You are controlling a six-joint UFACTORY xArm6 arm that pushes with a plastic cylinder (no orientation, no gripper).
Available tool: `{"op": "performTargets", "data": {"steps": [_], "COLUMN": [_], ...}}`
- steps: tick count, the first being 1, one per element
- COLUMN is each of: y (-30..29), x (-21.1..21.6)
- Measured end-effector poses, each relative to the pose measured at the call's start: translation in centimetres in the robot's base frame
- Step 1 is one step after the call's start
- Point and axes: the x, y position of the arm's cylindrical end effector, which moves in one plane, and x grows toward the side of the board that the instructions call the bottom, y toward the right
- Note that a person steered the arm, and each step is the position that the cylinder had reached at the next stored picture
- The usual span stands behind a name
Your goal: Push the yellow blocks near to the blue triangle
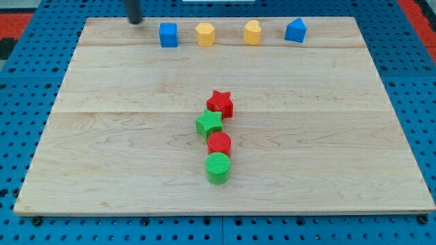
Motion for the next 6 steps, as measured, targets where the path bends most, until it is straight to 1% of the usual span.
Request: {"op": "performTargets", "data": {"steps": [1, 2, 3, 4, 5, 6], "y": [4.9, 4.8, 8.8, 14.9, 21.9, 26.9], "x": [0.7, 0.9, 3.9, 4.8, 7.6, 10.1]}}
